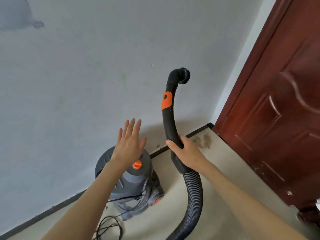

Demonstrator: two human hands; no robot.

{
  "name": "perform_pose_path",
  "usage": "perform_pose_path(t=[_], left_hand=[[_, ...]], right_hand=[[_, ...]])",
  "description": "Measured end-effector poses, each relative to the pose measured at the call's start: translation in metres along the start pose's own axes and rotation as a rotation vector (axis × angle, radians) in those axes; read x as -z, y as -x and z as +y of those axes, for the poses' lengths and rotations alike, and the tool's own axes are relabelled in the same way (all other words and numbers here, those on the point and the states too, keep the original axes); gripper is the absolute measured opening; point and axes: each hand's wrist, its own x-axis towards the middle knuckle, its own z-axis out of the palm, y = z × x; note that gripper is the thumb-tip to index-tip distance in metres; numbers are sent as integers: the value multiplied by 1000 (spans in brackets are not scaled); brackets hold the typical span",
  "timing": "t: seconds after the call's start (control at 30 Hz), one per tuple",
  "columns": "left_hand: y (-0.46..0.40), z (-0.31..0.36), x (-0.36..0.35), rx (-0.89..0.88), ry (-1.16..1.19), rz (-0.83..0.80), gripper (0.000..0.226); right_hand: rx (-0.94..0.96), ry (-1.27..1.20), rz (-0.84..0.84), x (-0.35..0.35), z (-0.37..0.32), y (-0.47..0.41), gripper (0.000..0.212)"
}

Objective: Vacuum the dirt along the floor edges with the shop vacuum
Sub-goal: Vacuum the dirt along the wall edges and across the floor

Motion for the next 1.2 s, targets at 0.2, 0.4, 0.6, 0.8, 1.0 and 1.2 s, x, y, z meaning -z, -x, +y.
perform_pose_path(t=[0.2, 0.4, 0.6, 0.8, 1.0, 1.2], left_hand=[[-50, 126, 9, -38, 111, 178, 57], [-100, 233, -2, -27, 334, 145, 56], [-165, 289, -12, -74, 404, 174, 56], [-250, 310, -61, -32, 506, 133, 54], [-333, 313, -106, 167, 720, 71, 53], [-379, 307, -146, 380, 815, 63, 56]], right_hand=[[136, 6, -5, 116, 3, -4, 26], [207, 35, -10, 215, 14, -22, 31], [185, -50, -24, 267, 46, -72, 33], [117, -85, -71, 292, 91, -148, 28], [41, -51, -161, 320, 129, -230, 30], [7, 19, -336, 328, 168, -287, 32]])
